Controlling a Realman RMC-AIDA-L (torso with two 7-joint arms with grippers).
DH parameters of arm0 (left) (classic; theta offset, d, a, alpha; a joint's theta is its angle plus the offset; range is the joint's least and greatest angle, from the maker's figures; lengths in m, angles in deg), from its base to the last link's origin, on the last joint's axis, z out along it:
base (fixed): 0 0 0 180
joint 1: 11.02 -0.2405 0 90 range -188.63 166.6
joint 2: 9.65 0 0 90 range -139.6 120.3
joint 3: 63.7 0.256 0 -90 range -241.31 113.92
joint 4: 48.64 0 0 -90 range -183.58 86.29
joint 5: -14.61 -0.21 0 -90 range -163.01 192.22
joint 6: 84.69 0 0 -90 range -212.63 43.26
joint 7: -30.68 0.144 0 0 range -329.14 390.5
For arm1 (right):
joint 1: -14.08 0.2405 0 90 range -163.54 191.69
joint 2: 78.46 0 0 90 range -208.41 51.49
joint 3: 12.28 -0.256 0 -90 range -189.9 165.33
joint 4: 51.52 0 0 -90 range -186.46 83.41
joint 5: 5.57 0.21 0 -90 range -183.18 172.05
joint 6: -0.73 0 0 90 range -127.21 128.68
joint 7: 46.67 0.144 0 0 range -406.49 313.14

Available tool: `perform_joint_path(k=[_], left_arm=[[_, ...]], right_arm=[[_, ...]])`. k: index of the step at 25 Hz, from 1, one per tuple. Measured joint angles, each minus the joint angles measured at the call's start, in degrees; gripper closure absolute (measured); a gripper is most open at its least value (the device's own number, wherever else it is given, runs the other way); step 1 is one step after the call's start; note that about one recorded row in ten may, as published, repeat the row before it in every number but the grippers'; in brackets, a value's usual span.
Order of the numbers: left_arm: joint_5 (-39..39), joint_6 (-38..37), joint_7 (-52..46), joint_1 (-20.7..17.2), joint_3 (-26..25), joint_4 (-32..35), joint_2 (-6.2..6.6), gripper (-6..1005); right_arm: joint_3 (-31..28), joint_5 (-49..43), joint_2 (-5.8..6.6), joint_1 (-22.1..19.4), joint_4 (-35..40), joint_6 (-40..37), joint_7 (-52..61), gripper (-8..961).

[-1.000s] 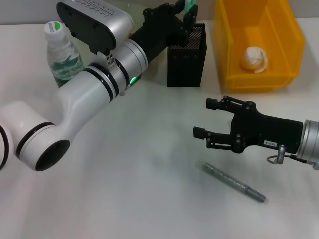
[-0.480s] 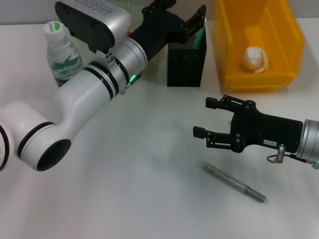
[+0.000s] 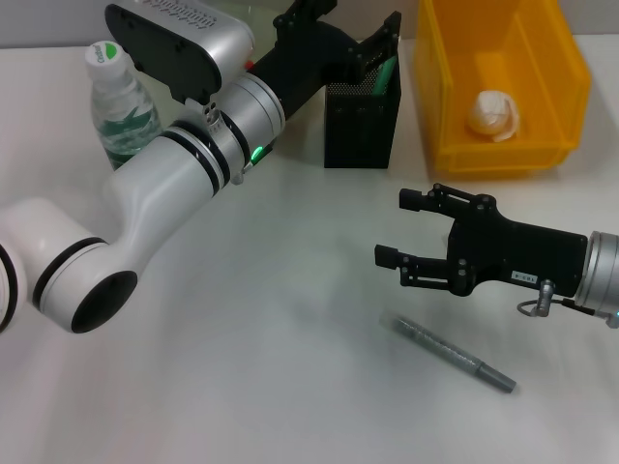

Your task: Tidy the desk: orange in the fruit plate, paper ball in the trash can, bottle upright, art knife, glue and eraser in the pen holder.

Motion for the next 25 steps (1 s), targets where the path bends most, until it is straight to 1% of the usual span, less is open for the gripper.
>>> perform_joint_path(k=[17,21,25], left_arm=[[-0.5,-0.3,-0.7,-0.3,0.1,-0.3,0.0,152],[-6.9,-1.5,-5.5,-0.7,-0.5,0.0,0.23,152],[-16.3,-7.5,-15.8,-2.4,-1.4,4.1,0.6,152]], right_arm=[[0.0,0.0,0.0,0.0,0.1,0.0,-0.1,211],[0.0,0.0,0.0,0.0,0.1,0.0,-0.2,212],[0.0,0.0,0.0,0.0,0.1,0.0,-0.2,213]])
